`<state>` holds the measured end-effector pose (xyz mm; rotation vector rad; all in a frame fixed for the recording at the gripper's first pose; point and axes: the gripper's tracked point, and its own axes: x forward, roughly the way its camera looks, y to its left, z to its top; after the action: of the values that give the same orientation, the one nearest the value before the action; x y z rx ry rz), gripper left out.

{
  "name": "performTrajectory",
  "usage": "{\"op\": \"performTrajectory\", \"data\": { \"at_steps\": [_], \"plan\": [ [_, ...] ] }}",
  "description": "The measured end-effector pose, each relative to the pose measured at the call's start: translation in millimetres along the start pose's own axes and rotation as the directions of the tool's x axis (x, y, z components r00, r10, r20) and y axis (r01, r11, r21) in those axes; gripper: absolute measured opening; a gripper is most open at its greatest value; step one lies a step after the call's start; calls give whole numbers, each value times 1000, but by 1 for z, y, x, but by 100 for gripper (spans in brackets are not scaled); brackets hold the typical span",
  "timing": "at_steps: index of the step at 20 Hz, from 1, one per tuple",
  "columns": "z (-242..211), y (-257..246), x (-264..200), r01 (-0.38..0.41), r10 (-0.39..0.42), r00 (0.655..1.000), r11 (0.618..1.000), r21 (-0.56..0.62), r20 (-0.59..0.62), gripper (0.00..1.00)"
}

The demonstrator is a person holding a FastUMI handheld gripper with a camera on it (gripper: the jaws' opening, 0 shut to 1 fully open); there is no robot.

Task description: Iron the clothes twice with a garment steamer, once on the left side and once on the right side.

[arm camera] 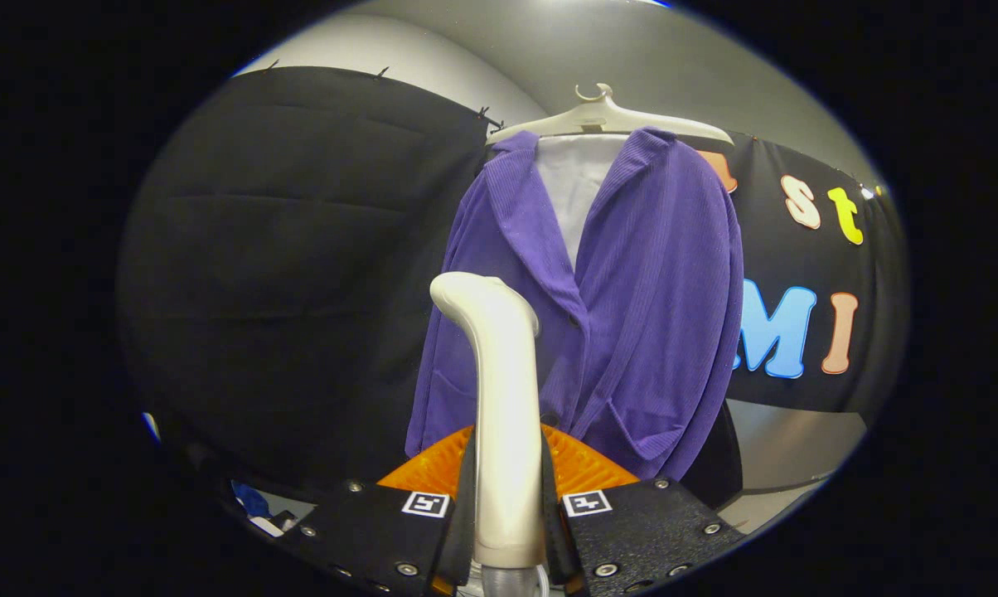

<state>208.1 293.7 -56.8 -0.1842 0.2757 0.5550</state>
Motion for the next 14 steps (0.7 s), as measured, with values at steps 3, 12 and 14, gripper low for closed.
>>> {"op": "performTrajectory", "data": {
  "at_steps": [3,12,14],
  "plan": [
    [-30,5,1,-6,5,999,1000,-9,-50,35],
    [-118,24,7,-21,15,977,1000,-23,-211,35],
    [-133,27,8,-22,12,974,999,-42,-224,36]
  ]
}}
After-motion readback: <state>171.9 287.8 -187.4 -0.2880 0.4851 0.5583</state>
